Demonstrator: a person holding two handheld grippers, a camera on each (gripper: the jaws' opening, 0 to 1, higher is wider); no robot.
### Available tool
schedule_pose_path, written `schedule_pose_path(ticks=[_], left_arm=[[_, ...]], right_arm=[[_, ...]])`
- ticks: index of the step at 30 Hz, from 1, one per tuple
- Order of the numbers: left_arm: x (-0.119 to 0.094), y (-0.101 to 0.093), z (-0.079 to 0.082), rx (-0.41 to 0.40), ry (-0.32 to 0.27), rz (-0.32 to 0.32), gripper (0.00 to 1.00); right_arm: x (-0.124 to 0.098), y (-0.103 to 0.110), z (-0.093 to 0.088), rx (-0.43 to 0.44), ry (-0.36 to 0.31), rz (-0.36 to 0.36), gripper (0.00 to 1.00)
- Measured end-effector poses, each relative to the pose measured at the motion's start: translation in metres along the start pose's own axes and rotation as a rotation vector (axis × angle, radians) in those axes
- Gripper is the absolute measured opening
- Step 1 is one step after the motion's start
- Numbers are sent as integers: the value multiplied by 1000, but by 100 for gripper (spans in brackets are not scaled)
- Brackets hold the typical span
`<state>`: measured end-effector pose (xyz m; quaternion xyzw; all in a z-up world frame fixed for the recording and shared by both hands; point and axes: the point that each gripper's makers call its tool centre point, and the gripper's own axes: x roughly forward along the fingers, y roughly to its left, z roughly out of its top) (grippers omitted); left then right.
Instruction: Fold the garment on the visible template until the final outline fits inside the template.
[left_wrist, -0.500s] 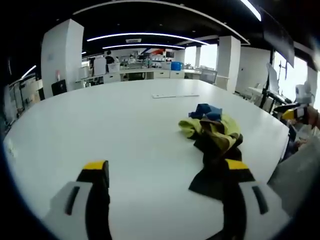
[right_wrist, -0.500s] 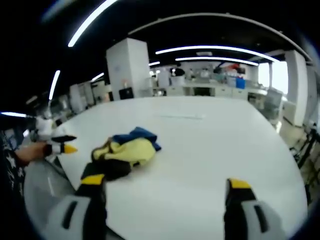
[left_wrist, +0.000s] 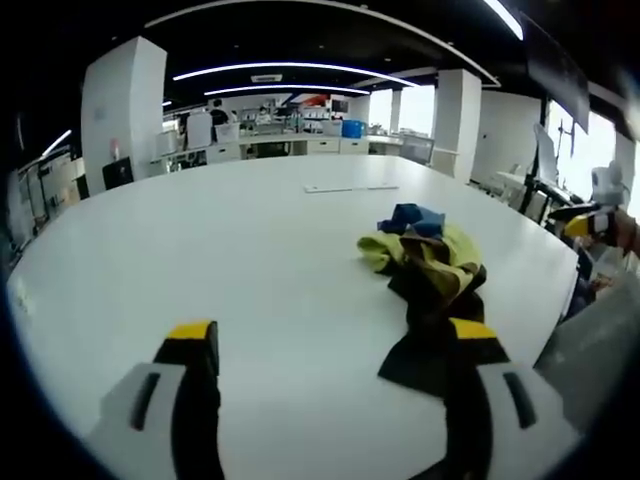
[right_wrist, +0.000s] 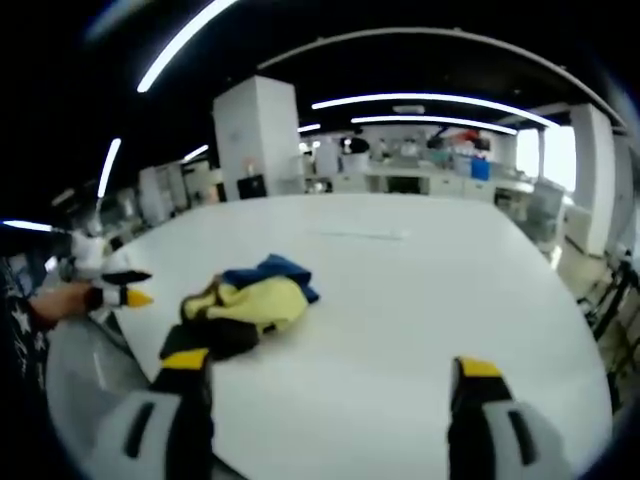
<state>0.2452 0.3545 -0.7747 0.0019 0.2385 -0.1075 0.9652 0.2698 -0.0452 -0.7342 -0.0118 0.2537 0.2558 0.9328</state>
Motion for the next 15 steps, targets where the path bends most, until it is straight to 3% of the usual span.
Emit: schedule_pose_path(ticks=[4, 8, 15], left_arm=[[0, -1, -1, -3, 6, -1, 90], [-3, -8, 4, -62, -23, -38, 90], [-4, -16, 7, -10, -31, -69, 93]], right_arm=[[1, 1, 0, 0, 0, 4, 99], [-1, 2, 7, 24, -26, -1, 96], [-3, 3, 17, 45, -49, -9, 97]])
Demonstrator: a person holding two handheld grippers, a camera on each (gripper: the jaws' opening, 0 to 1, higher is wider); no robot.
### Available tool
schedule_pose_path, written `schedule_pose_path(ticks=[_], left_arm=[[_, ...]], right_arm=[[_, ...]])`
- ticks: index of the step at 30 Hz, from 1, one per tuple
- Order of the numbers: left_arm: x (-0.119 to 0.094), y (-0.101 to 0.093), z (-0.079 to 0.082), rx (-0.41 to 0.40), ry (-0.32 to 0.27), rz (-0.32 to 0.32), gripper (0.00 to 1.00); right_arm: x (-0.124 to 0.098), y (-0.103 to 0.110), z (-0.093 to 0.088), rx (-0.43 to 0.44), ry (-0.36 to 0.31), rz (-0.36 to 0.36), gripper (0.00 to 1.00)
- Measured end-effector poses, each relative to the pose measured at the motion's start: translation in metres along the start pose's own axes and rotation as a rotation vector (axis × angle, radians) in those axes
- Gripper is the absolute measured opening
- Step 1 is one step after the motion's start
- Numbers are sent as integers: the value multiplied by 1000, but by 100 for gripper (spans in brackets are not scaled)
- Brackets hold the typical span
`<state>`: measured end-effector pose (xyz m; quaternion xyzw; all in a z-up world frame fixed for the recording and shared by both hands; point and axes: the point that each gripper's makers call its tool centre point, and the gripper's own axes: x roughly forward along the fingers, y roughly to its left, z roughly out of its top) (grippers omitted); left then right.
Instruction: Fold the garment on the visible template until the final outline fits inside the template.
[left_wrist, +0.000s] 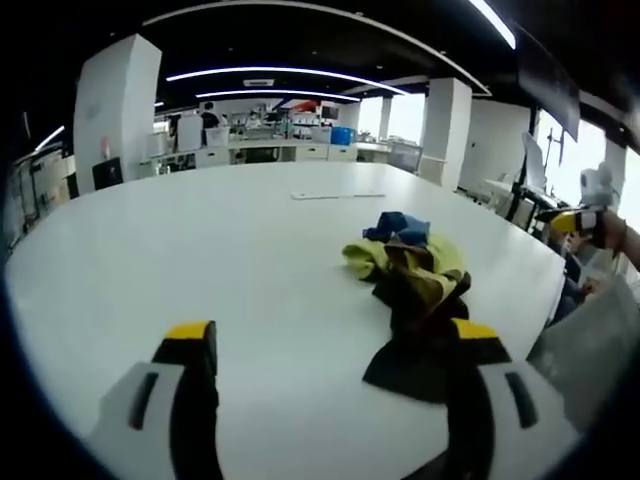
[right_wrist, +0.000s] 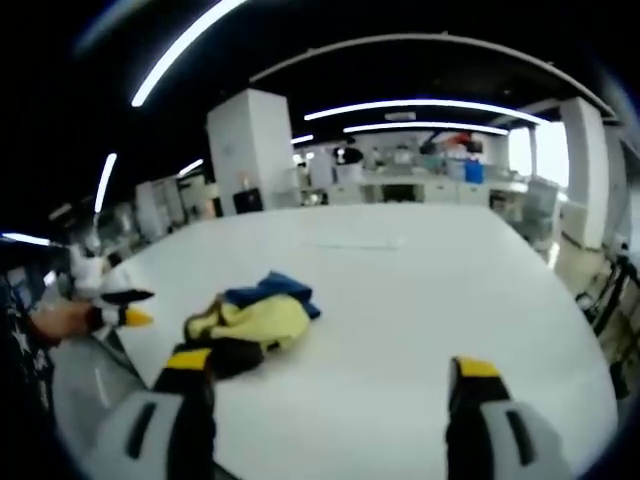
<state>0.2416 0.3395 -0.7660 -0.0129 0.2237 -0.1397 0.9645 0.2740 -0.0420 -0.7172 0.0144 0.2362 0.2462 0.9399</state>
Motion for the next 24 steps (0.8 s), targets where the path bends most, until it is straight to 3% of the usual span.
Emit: schedule_pose_path(ticks=[8, 15, 24], left_arm=[[-17, -5, 5, -11, 5, -10, 92], [-28, 5, 12, 22, 20, -22, 92], [-14, -5, 20, -19, 0, -140, 84]], right_arm=[[-4, 6, 11, -33, 15, 11, 99], [-1, 10, 21, -50, 0, 14, 96], [20, 32, 22, -74, 6, 93, 85]])
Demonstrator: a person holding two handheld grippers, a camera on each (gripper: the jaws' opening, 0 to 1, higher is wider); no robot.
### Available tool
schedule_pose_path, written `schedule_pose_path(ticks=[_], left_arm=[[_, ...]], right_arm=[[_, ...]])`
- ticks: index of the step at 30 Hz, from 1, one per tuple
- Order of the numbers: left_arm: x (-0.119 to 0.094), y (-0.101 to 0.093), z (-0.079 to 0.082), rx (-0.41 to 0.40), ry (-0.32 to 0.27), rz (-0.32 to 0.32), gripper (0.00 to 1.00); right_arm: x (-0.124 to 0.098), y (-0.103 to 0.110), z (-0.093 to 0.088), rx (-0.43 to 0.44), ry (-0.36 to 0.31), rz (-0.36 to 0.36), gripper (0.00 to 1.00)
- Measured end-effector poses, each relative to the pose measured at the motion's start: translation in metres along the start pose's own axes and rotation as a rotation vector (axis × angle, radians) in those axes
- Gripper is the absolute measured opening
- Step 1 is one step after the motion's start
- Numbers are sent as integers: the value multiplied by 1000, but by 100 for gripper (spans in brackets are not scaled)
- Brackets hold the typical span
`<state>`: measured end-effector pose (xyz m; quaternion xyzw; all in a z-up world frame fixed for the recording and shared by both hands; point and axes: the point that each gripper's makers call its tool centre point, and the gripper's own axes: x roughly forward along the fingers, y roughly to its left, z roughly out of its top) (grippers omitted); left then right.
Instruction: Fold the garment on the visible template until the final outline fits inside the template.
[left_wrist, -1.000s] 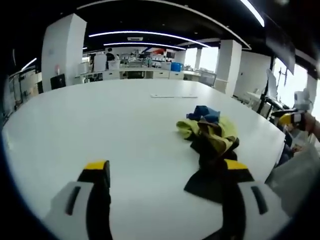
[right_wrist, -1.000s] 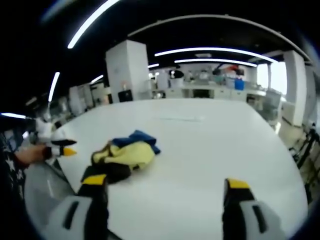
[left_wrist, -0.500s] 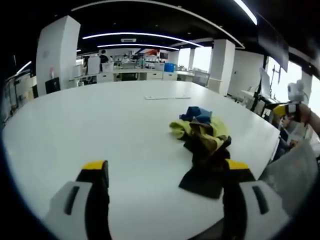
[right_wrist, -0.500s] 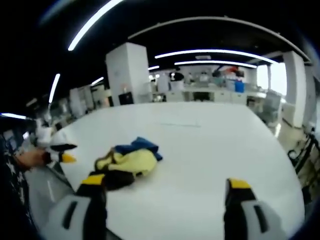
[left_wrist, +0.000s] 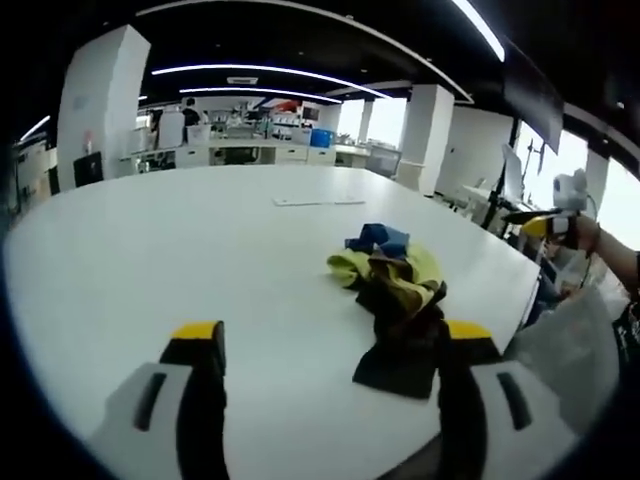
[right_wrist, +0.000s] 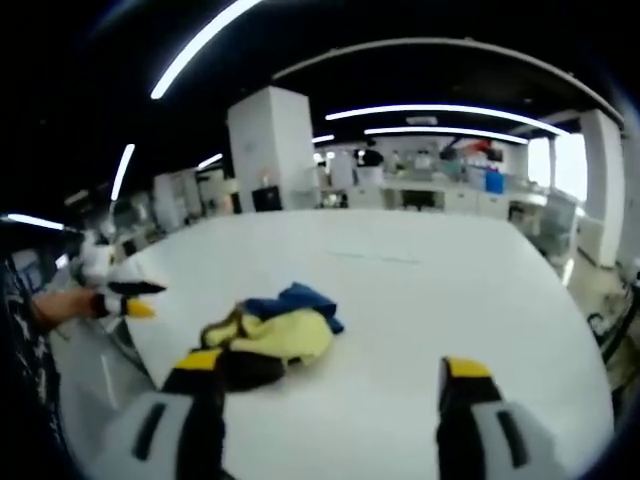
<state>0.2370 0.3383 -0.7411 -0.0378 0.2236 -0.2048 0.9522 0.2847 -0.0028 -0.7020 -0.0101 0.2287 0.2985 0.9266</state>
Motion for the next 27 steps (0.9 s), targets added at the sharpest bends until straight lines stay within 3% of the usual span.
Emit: schedule_pose_path(ticks=[8, 12, 16, 27], left_arm=[[24, -25, -11, 66, 49, -130, 78], [31, -49, -18, 110, 90, -183, 75], [40, -56, -28, 145, 114, -222, 68], [63, -70, -36, 174, 129, -310, 53]], right_arm=[[33, 19, 9, -60, 17, 100, 76], [49, 31, 13, -82, 24, 155, 73], [65, 39, 15, -92, 33, 202, 70], [105, 61, 18, -183, 77, 321, 58]])
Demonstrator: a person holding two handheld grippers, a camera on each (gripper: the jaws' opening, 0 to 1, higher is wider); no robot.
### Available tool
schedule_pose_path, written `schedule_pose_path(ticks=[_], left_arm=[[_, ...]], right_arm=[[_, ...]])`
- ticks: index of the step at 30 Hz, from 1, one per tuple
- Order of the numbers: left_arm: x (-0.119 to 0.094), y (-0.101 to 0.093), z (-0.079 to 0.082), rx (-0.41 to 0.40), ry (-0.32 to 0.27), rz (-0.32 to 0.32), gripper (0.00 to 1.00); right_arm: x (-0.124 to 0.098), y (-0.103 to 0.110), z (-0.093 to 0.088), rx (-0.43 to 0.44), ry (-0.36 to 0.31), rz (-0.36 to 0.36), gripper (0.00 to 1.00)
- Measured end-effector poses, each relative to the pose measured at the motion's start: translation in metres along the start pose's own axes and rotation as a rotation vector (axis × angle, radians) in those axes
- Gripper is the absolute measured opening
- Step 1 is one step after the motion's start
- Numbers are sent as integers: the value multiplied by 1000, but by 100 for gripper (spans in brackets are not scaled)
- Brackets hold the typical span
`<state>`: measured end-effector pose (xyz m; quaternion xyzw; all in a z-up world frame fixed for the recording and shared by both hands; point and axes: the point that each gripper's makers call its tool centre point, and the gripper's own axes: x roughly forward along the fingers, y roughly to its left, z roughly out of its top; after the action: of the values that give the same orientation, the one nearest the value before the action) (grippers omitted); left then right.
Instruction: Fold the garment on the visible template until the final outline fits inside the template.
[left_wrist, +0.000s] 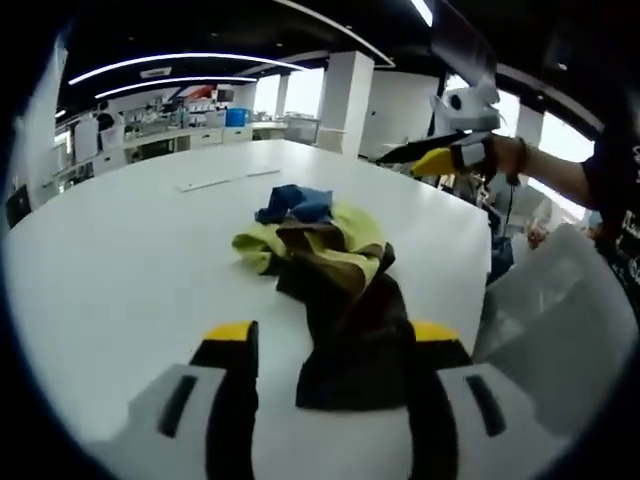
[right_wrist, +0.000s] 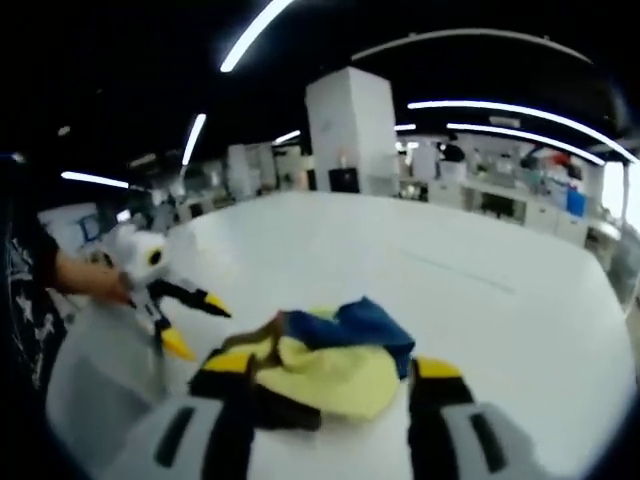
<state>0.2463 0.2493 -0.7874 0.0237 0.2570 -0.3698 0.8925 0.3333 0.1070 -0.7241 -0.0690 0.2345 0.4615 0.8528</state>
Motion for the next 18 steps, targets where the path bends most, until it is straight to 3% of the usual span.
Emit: schedule_pose_path(ticks=[9, 18], left_arm=[[16, -1, -4, -15, 9, -25, 44], [28, 2, -8, -42, 6, -42, 38]], right_arm=[[28, 7, 0, -117, 68, 77, 52], [54, -2, -3, -156, 104, 115, 41]])
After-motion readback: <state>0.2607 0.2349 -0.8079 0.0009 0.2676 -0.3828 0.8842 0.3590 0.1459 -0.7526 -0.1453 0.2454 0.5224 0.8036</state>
